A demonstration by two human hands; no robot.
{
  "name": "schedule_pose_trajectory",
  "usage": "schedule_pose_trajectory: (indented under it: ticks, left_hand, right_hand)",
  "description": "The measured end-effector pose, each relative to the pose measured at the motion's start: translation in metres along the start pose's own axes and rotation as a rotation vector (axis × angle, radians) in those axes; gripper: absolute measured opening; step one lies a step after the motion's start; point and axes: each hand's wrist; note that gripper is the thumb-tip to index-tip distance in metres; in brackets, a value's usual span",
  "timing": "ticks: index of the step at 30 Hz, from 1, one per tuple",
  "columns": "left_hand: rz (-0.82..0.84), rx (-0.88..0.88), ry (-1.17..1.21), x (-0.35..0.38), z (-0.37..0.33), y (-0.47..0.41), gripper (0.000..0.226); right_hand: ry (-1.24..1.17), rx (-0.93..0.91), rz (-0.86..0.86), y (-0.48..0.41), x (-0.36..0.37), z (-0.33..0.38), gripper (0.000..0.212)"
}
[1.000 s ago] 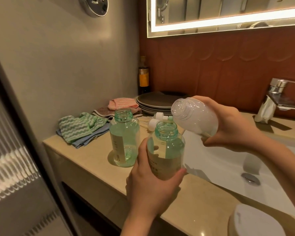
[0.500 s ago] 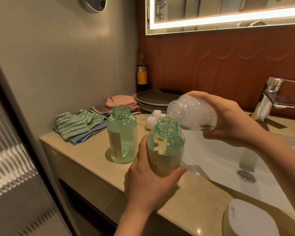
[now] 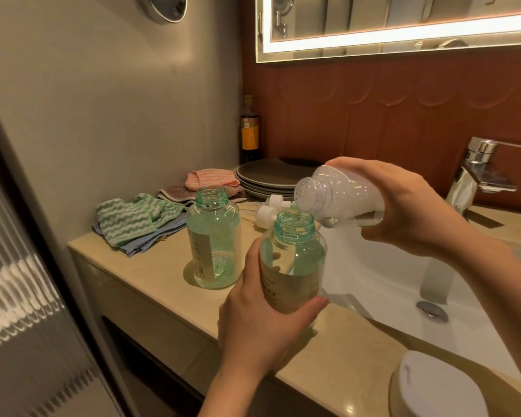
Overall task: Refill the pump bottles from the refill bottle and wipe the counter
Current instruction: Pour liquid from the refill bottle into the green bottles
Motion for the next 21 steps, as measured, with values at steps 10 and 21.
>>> schedule_pose_trajectory:
  ticks: [10,21]
  left_hand:
    - [-0.003,-0.001,0.018,0.0006,0.0003,0.0013,0.099]
    - [-0.001,-0.001,0.009,0.0,-0.0011,0.0014,0.099]
  right_hand:
    - [0.074,-0.023,-0.013,0.0007,-0.002,0.0021,0.099]
    - [0.09,-0.043,-0.02,-0.0003,-0.0036,0.0038,0.099]
Point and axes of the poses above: each hand's wrist, its own y-axis away from the middle knuckle, its own x-axis out of the palm, z = x × y, and after that the axes turned 4 degrees about -x, right-handed
